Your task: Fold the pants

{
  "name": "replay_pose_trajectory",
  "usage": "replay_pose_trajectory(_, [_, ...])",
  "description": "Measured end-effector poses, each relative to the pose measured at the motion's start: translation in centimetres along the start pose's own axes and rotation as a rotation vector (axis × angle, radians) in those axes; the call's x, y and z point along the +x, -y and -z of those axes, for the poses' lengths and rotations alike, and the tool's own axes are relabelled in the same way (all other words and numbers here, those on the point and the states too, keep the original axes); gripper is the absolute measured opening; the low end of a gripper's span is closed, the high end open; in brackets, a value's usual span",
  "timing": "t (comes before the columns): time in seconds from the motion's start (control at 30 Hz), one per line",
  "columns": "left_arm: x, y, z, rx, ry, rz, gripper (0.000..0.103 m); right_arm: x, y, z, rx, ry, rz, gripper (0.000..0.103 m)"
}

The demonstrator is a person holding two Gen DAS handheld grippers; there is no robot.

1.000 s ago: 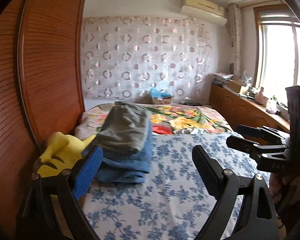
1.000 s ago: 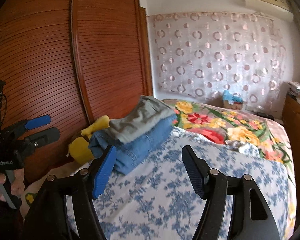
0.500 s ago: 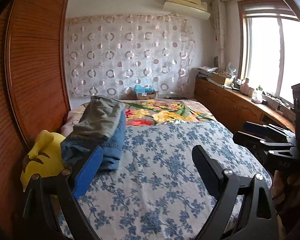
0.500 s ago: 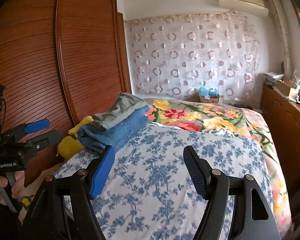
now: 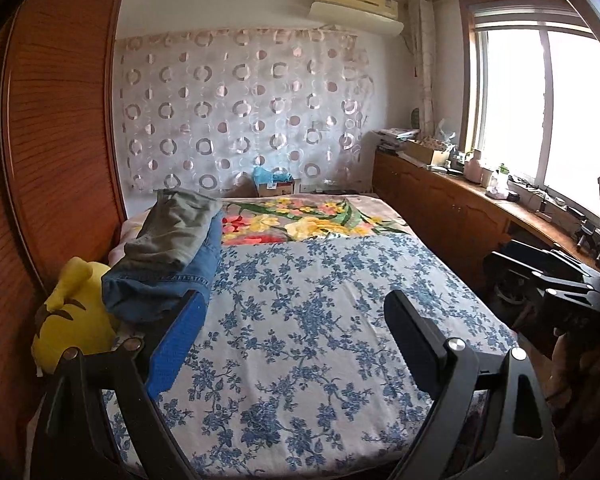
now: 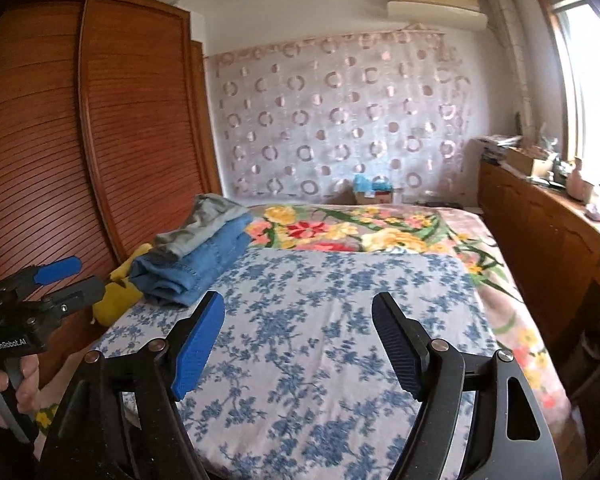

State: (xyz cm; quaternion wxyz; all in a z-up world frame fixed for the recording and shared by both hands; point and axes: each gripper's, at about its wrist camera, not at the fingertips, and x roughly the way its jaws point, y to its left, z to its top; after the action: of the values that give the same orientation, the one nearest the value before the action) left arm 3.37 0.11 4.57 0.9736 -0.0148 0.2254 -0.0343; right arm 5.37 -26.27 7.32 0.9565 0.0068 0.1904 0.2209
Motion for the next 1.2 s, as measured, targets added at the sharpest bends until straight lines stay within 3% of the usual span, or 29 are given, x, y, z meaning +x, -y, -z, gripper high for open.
replay_pose_trajectory(0.4, [-2.9,1.4,-1.1,0.013,0.049,0.009,0.091,-4.1,-2.5,0.6,0.003,0.096,0.095,0.082])
replay_pose_trajectory(0.67, [-3.3,1.4,-0.9,0.009,0.053,0.004,0.091,-4.0,-3.6,2.0,-0.007,0.105,0.096,0.082])
replay_pose_trajectory(1.2, [-3.8,1.1,-0.8,0.007,0.053,-0.002,0.091,-4.1,-1.6,1.8,-0.01,0.098,0.091,0.083])
